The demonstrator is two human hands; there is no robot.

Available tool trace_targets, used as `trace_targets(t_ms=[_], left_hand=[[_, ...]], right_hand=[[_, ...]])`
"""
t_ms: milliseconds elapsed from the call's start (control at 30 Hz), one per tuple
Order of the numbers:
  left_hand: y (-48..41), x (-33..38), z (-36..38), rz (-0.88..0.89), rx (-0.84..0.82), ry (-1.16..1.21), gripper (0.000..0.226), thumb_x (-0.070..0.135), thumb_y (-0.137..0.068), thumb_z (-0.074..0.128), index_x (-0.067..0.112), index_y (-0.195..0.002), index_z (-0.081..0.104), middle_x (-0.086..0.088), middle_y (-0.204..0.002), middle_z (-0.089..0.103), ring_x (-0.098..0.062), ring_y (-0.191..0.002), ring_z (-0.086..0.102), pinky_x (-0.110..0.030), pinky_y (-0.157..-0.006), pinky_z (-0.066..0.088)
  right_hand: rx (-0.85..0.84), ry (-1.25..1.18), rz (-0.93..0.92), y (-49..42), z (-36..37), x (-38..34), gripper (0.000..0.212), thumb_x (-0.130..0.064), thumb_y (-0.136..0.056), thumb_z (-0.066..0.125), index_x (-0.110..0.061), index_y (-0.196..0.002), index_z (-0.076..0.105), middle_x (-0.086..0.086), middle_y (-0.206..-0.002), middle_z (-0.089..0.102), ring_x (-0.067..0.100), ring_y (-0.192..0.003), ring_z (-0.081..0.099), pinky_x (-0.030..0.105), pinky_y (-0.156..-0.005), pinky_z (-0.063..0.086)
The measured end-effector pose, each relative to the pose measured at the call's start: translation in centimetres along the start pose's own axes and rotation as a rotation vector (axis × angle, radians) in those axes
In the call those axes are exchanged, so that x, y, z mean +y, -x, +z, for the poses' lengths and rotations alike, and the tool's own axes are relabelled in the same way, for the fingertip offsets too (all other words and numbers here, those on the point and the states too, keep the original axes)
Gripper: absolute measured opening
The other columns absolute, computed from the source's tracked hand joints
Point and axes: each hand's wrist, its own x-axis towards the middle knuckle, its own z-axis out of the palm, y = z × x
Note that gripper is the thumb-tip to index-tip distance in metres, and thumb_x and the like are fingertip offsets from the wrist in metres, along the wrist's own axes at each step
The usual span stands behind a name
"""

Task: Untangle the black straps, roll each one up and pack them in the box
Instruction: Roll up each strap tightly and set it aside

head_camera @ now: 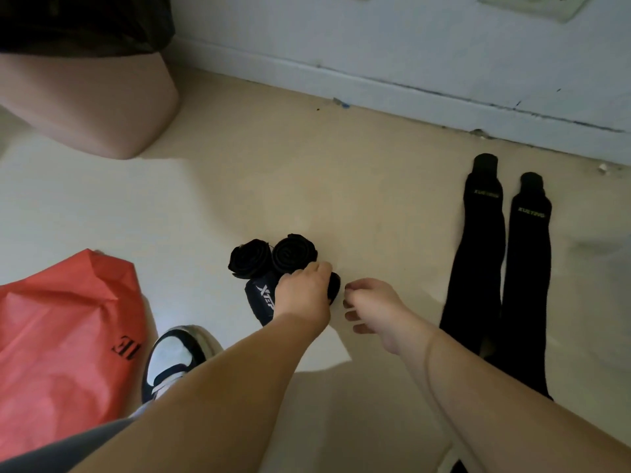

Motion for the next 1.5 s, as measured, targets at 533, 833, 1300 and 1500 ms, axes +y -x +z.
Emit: trace_targets(t_ms=[533, 833, 1300, 1500], left_hand=[[1.4, -0.2, 0.6, -0.029, 0.074, 0.173, 0.056, 0.048, -0.092, 0.07, 0.017, -0.135, 0.053, -0.004, -0.129, 0.058, -0.029, -0.118, 0.055, -0.04, -0.096, 0.049], [2.1, 2.0, -0.9, 0.092, 0.14, 0.032, 0.041, 0.04, -0.101, 0.056, 0.018, -0.136, 0.056, -0.002, -0.132, 0.054, -0.026, -0.122, 0.05, -0.037, -0.094, 0.045], [0.6, 15.2, 5.3, -0.008, -0.392, 0.52, 0.049, 0.032, -0.102, 0.061, 0.02, -0.149, 0.054, -0.003, -0.149, 0.058, -0.026, -0.133, 0.059, -0.032, -0.106, 0.047], [-0.9, 18.5, 7.4, -0.157, -0.404, 0.734, 0.044, 0.032, -0.104, 0.058, 0.014, -0.143, 0.051, -0.003, -0.12, 0.063, -0.024, -0.106, 0.062, -0.035, -0.092, 0.053]], right_hand=[[0.037, -0.017, 0.017, -0.5, 0.3, 1.1, 0.023, -0.013, -0.099, 0.056, -0.02, -0.118, 0.066, 0.01, -0.107, 0.071, 0.026, -0.082, 0.067, 0.036, -0.074, 0.055], [0.082, -0.013, 0.015, -0.3, -0.6, 0.9, 0.02, -0.011, -0.095, 0.05, -0.018, -0.104, 0.068, 0.011, -0.091, 0.069, 0.029, -0.077, 0.063, 0.035, -0.068, 0.05], [0.568, 0.106, 0.052, 0.6, -14.9, 11.7, 0.051, -0.016, -0.099, 0.059, -0.01, -0.148, 0.048, 0.018, -0.134, 0.057, 0.033, -0.11, 0.061, 0.042, -0.094, 0.055], [0.54, 0.683, -0.038, 1.2, -15.2, 11.5, 0.025, -0.011, -0.098, 0.06, -0.019, -0.119, 0.05, 0.0, -0.087, 0.057, 0.022, -0.077, 0.058, 0.033, -0.06, 0.042]])
